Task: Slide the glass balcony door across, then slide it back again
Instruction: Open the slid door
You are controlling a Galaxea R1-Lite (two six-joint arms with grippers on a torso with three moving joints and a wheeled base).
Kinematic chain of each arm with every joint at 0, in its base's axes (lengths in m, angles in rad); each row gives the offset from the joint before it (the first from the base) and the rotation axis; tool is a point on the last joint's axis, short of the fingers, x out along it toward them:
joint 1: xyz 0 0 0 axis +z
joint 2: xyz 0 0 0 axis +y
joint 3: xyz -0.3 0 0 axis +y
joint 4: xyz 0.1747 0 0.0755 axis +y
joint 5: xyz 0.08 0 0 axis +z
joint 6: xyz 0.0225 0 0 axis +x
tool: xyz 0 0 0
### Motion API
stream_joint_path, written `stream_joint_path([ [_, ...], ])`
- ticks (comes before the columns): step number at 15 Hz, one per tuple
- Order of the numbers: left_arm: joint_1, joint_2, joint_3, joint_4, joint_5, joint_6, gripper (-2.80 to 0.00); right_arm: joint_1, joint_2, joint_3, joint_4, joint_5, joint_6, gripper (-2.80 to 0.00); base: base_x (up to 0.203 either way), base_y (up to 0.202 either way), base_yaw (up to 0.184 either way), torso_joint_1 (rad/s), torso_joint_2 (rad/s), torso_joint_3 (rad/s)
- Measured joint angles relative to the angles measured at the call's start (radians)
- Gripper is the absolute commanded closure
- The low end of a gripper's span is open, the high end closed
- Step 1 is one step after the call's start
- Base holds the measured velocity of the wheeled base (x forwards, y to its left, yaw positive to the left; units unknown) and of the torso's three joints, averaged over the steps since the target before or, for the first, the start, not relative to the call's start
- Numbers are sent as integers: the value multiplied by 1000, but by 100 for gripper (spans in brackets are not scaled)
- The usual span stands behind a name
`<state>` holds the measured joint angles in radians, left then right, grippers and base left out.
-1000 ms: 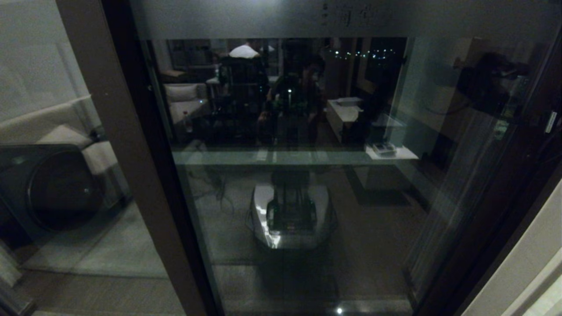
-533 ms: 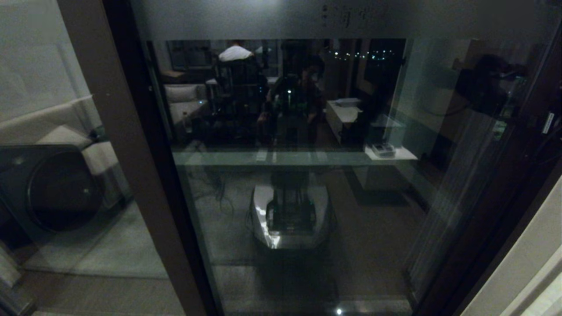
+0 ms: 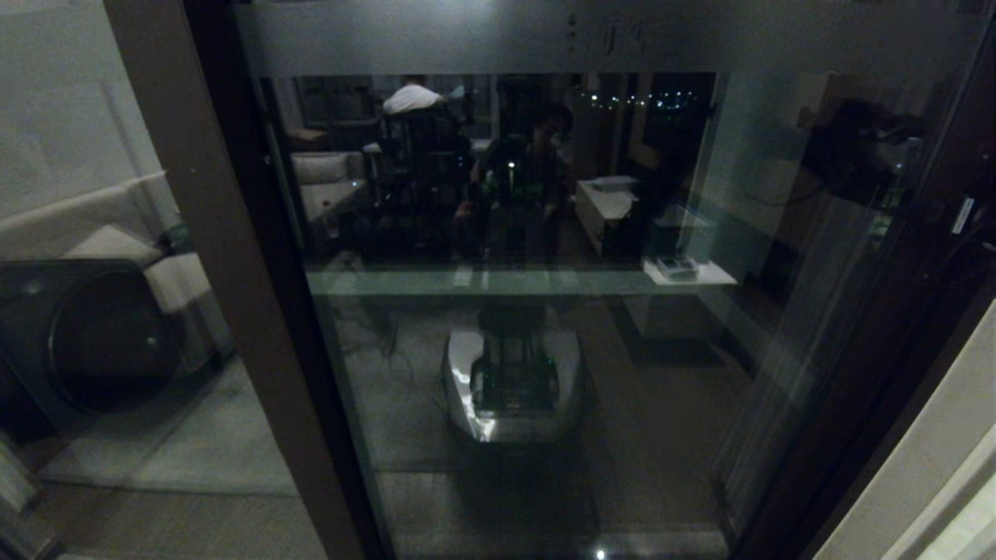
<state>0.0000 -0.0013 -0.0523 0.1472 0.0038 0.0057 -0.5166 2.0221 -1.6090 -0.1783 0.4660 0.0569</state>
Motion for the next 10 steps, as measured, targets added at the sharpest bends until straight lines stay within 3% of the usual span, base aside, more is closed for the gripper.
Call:
stream_joint_path([
  [10, 0, 0, 0, 0, 0, 1, 0, 47, -18, 49, -11, -4, 7, -280, 0, 0, 0, 0, 0, 0],
])
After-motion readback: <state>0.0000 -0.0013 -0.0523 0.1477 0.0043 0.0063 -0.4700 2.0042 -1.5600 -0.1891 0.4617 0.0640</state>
